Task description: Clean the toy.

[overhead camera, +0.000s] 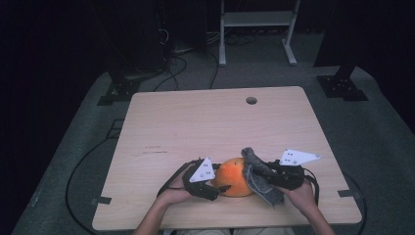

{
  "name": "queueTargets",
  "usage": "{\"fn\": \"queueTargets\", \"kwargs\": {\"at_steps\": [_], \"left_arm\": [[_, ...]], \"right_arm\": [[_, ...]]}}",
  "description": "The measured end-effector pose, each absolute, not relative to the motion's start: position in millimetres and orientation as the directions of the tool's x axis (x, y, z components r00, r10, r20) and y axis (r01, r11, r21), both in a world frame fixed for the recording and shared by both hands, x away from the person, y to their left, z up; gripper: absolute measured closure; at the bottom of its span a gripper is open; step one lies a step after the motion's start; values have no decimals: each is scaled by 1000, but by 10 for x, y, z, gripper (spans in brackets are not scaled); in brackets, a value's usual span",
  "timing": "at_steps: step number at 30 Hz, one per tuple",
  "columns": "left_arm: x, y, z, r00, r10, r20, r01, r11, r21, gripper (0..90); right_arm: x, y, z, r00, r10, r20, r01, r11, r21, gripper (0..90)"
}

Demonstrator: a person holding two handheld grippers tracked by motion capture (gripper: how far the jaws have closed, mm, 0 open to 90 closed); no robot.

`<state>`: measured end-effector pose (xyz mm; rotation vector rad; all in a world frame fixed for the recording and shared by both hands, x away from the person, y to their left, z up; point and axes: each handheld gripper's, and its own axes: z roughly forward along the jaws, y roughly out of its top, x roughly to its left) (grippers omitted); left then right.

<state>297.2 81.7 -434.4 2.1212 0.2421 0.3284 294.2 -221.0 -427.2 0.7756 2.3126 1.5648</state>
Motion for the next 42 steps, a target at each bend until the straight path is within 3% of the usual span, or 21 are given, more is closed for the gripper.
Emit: {"fn": "queueTargets", "kwargs": {"at_steps": [5,12,17,25,30,36,42], "left_arm": [[2974,764,-4256,948,311,67,92,-468,879,160],[3003,833,-4309,945,313,94,78,-497,864,285],[3043,925,-4340,947,314,70,102,-500,860,296],[3059,1034,-4356,958,280,56,101,-517,850,294],[3065,1050,-4359,960,276,52,103,-517,849,291],[3079,1071,-4375,959,281,46,109,-513,852,283],[3108,1099,-4392,959,283,26,124,-499,858,278]], "right_arm": [[2880,-2138,-4239,-826,561,62,270,295,917,731],[2944,-2168,-4297,-829,552,92,289,281,915,730],[3022,-2286,-4420,-796,592,127,354,285,891,730],[3005,-2232,-4411,-817,558,141,342,273,899,726],[3084,-2309,-4521,-779,614,124,403,340,850,725],[2982,-2274,-4386,-812,574,105,324,294,899,725],[3073,-2289,-4545,-803,583,124,389,355,850,724]]}}
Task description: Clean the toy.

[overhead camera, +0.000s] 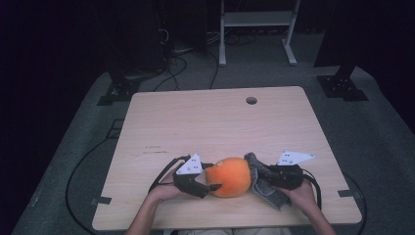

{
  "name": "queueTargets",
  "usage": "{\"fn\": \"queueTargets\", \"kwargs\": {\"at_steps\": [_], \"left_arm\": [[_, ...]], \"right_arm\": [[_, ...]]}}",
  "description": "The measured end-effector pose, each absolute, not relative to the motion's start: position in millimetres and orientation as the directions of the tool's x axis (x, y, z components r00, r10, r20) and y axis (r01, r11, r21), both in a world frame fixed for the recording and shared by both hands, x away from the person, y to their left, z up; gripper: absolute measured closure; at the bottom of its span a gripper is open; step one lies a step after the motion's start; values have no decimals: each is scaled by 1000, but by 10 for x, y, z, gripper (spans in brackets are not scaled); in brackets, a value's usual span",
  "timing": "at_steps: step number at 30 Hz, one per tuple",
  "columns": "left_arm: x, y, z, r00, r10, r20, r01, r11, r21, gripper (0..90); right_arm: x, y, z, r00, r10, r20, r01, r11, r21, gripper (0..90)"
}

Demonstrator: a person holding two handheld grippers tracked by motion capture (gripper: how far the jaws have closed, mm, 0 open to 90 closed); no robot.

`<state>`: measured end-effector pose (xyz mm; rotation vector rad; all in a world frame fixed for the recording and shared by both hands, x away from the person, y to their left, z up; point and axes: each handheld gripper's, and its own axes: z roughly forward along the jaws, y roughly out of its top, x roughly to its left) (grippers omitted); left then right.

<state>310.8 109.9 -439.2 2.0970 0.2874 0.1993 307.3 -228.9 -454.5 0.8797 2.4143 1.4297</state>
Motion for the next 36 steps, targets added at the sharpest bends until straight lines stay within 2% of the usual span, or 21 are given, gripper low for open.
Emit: {"fn": "queueTargets", "kwargs": {"at_steps": [3,4,6,8,12,15,19,22,29,33,36], "left_arm": [[3114,1120,-4399,957,289,24,130,-501,855,270],[3117,1124,-4401,956,292,22,133,-500,856,269],[3119,1120,-4405,955,297,18,138,-495,858,268],[3124,1117,-4406,954,299,18,139,-494,858,260],[3143,1104,-4417,948,318,0,163,-485,859,233],[3140,1109,-4419,948,319,3,161,-487,859,229],[3154,1094,-4427,945,328,-1,169,-484,859,210],[3165,1096,-4424,942,334,-1,171,-480,860,205],[3108,1047,-4400,950,311,27,137,-494,859,223],[3101,1004,-4399,947,319,32,138,-495,858,215],[3118,990,-4404,942,336,12,163,-488,858,197]], "right_arm": [[3057,-2325,-4502,-799,585,138,385,321,865,726],[3001,-2326,-4419,-821,551,146,345,276,897,726],[2977,-2317,-4390,-831,536,150,333,263,905,726],[2959,-2290,-4397,-855,496,153,332,296,896,725],[3038,-2343,-4540,-820,550,156,405,365,839,725],[3047,-2378,-4529,-815,556,160,411,362,836,726],[2966,-2356,-4386,-840,517,162,346,281,895,726],[2947,-2279,-4389,-861,490,135,325,326,888,726],[3012,-2346,-4474,-823,551,136,388,372,843,726],[2889,-2298,-4310,-860,500,103,291,316,903,726],[2826,-2160,-4282,-887,460,44,232,363,903,725]]}}
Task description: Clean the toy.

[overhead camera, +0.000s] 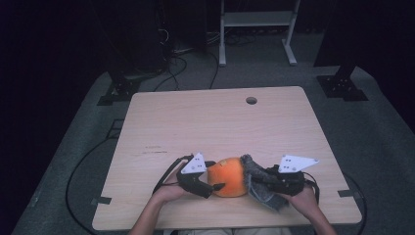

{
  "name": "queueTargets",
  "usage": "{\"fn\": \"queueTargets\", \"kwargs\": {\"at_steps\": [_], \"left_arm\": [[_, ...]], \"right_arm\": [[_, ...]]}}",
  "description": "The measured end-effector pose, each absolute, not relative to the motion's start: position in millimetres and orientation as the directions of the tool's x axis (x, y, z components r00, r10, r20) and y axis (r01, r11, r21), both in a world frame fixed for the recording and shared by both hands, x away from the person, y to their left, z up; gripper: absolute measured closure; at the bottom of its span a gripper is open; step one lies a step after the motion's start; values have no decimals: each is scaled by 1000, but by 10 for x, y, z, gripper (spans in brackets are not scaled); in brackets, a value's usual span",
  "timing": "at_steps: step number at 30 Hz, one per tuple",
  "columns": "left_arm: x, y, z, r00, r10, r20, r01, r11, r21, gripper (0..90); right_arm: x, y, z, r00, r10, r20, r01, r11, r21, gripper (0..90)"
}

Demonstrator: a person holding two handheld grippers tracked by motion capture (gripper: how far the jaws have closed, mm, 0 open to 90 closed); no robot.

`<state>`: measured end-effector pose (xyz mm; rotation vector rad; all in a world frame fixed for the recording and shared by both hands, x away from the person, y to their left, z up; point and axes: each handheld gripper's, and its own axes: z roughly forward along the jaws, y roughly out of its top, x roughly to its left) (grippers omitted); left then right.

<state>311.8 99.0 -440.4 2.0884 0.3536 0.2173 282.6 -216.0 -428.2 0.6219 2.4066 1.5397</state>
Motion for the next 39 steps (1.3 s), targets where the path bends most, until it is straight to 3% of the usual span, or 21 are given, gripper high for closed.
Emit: {"fn": "queueTargets", "kwargs": {"at_steps": [6,10,12,14,15,16,18,20,24,34,37,39], "left_arm": [[3073,952,-4380,948,318,29,137,-484,864,238],[2950,862,-4371,970,213,118,9,-516,857,245],[2937,849,-4361,970,207,125,1,-519,855,236],[2953,839,-4349,968,226,113,24,-527,850,185],[2975,829,-4356,964,250,87,61,-528,847,114],[3001,811,-4373,963,267,43,108,-525,844,109],[2987,802,-4375,964,259,53,94,-523,847,119],[2934,769,-4368,971,218,97,34,-529,848,202],[2838,717,-4366,970,146,195,-78,-573,816,227],[2891,832,-4413,980,132,148,-49,-564,824,236],[2900,851,-4420,982,138,129,-28,-566,824,220],[2897,857,-4427,982,136,134,-34,-569,821,206]], "right_arm": [[2930,-2283,-4374,-840,538,71,320,386,865,725],[2883,-2322,-4237,-859,506,80,266,309,913,723],[2881,-2303,-4230,-866,494,79,262,314,912,723],[2887,-2252,-4274,-875,478,78,275,359,892,723],[2889,-2273,-4281,-875,473,102,292,349,890,721],[2884,-2286,-4261,-876,471,103,291,345,893,720],[2868,-2293,-4233,-877,470,96,280,338,898,721],[2804,-2242,-4123,-899,427,102,240,283,929,721],[2796,-2134,-4084,-904,423,70,217,310,925,720],[2974,-2369,-4382,-851,490,188,359,282,890,724],[2994,-2391,-4375,-837,515,184,370,286,884,726],[2943,-2361,-4300,-850,486,203,346,224,911,728]]}}
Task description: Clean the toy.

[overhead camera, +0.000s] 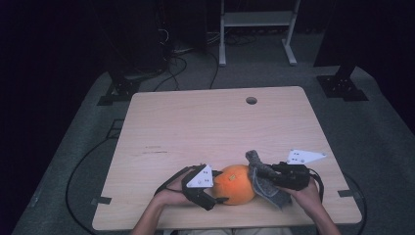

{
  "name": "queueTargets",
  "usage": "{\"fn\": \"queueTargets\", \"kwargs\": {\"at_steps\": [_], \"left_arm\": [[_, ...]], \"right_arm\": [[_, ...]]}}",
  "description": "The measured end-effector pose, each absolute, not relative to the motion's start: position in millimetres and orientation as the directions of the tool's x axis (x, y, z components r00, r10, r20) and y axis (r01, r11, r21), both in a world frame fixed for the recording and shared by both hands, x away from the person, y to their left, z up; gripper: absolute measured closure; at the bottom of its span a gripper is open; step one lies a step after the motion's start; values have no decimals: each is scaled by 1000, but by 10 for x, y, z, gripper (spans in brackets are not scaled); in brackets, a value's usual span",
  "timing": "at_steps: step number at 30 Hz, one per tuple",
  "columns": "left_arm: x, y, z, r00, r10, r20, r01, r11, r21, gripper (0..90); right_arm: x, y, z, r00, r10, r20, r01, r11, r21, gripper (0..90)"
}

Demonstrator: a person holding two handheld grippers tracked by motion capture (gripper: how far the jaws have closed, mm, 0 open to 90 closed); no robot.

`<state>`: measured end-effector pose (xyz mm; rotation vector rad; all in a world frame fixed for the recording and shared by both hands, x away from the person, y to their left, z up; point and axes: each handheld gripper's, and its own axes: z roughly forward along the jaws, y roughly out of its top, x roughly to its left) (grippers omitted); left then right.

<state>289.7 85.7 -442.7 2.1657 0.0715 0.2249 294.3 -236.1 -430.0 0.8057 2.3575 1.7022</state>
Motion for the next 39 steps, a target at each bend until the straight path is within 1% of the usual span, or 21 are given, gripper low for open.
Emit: {"fn": "queueTargets", "kwargs": {"at_steps": [2,3,4,5,13,15,16,17,18,20,21,22,23,24,25,27,30,33,36,37,39], "left_arm": [[2901,860,-4427,982,134,135,-35,-570,821,205],[2898,860,-4427,982,132,137,-37,-572,820,205],[2894,859,-4427,981,132,141,-40,-577,816,205],[2888,859,-4427,980,131,147,-44,-582,812,205],[2897,876,-4439,981,133,143,-40,-580,813,201],[2903,879,-4441,981,135,142,-37,-583,812,201],[2908,876,-4443,981,136,139,-35,-580,814,201],[2914,872,-4444,981,135,137,-34,-581,813,199],[2919,867,-4446,982,136,133,-30,-579,815,199],[2927,870,-4445,982,136,130,-28,-580,814,198],[2927,873,-4447,981,141,130,-24,-582,813,197],[2925,877,-4447,981,144,133,-25,-582,813,197],[2924,877,-4448,980,144,137,-27,-583,812,197],[2924,874,-4450,980,146,138,-27,-582,813,197],[2930,875,-4454,980,145,135,-27,-579,815,197],[2931,879,-4456,980,146,135,-26,-579,815,196],[2934,895,-4460,980,149,133,-23,-579,815,195],[2949,899,-4466,979,160,124,-10,-574,819,193],[2952,879,-4477,978,168,123,-7,-568,823,191],[2953,875,-4474,978,168,126,-8,-568,823,176],[2968,873,-4470,978,178,110,8,-559,829,151]], "right_arm": [[2898,-2268,-4220,-873,450,190,308,206,929,729],[2898,-2190,-4231,-879,450,157,298,262,918,729],[2898,-2190,-4231,-879,450,157,298,262,918,729],[2945,-2223,-4307,-872,454,181,323,256,911,729],[3015,-2436,-4436,-822,538,186,401,315,860,729],[3004,-2456,-4392,-818,538,202,399,278,874,731],[2989,-2446,-4351,-823,525,216,389,244,888,732],[2952,-2358,-4265,-846,476,241,362,179,915,732],[2952,-2358,-4265,-846,476,241,362,179,915,732],[2933,-2232,-4225,-867,459,195,330,234,915,732],[2957,-2187,-4291,-866,466,180,330,263,906,732],[2957,-2187,-4291,-866,466,180,330,263,906,732],[3005,-2257,-4354,-850,484,207,362,252,898,732],[3005,-2257,-4354,-850,484,207,362,252,898,732],[3032,-2342,-4418,-828,520,209,391,269,880,732],[3032,-2412,-4472,-811,547,206,417,295,860,733],[3022,-2451,-4478,-802,567,186,425,324,845,732],[2988,-2435,-4373,-813,557,170,383,292,876,732],[2914,-2324,-4222,-851,499,164,320,244,915,732],[2879,-2232,-4199,-868,481,127,293,288,912,731],[2873,-2197,-4225,-870,480,109,290,321,901,732]]}}
